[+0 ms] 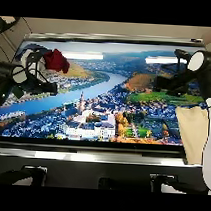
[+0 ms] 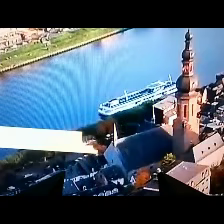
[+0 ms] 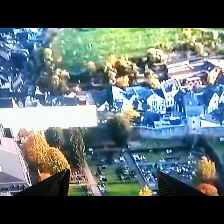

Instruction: Fold the shirts.

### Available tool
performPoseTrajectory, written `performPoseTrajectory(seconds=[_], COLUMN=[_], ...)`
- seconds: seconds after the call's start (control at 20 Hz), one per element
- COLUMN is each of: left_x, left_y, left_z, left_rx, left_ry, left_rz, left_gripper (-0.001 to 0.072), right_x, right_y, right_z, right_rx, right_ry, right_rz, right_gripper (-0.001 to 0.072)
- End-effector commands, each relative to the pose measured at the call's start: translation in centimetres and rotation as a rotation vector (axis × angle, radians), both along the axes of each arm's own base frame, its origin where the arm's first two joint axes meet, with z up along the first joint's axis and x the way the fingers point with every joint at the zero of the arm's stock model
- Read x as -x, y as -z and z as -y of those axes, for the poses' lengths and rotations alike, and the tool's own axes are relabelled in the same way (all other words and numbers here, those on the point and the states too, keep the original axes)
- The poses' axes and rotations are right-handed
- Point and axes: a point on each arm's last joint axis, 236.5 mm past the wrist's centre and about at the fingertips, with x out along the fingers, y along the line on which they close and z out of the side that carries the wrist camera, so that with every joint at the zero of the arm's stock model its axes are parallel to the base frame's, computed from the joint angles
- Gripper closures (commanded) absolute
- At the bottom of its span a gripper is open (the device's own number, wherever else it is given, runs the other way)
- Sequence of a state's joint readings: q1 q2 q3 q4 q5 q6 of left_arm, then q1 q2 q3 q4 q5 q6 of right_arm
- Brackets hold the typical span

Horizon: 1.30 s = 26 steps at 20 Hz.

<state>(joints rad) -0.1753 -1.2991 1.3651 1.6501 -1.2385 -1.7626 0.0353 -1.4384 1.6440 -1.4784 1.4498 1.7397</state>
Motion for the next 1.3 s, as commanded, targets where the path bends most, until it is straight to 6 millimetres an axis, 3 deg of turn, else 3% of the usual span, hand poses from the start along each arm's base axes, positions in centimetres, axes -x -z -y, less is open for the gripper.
performPoseTrajectory(seconds=[0.0,0.1,0.25,0.3,0.35,0.5,0.6,0.7,0.8,0.9,0.95,1.25], left_x=[-3.2,-5.0,-9.9,-11.6,-13.3,-17.2,-16.1,-12.3,-8.8,-7.3,-7.5,-13.0], left_y=[-1.6,-2.8,-7.1,-8.5,-9.4,-10.1,-6.7,-1.6,3.1,6.3,7.2,11.1], left_z=[0.7,1.1,1.2,-0.4,-3.2,-14.0,-21.8,-27.9,-31.4,-33.0,-33.7,-34.0], left_rx=[0.029,0.045,0.074,0.130,0.217,0.455,0.575,0.606,0.606,0.620,0.614,0.773], left_ry=[0.010,0.017,0.018,-0.077,-0.234,-0.579,-0.786,-0.947,-1.045,-1.110,-1.109,-1.035], left_rz=[0.151,0.240,0.512,0.573,0.601,0.624,0.520,0.373,0.240,0.190,0.212,0.369], left_gripper=[0.0001,0.0002,0.0006,0.0006,0.0006,0.0006,0.0006,0.0005,0.0004,0.0004,0.0003,0.0002], right_x=[-2.3,-3.2,-5.0,-5.6,-5.8,-5.6,-4.8,-4.4,-4.3,-4.3,-4.3,-3.9], right_y=[-0.9,-1.3,-2.3,-2.7,-2.9,-2.7,-2.2,-2.0,-1.9,-1.9,-1.9,-1.8], right_z=[0.0,-0.1,0.0,-0.1,-0.1,-0.1,-0.1,-0.1,-0.1,-0.1,-0.1,-1.1], right_rx=[-0.005,-0.008,-0.012,-0.014,-0.015,-0.014,-0.012,-0.011,-0.011,-0.012,-0.012,-0.057], right_ry=[0.009,0.013,0.021,0.024,0.025,0.023,0.020,0.018,0.018,0.018,0.018,0.011], right_rz=[0.104,0.143,0.231,0.262,0.275,0.261,0.221,0.203,0.197,0.198,0.199,0.178], right_gripper=[0.0060,0.0059,0.0059,0.0060,0.0060,0.0060,0.0061,0.0061,0.0061,0.0061,0.0062,0.0062])
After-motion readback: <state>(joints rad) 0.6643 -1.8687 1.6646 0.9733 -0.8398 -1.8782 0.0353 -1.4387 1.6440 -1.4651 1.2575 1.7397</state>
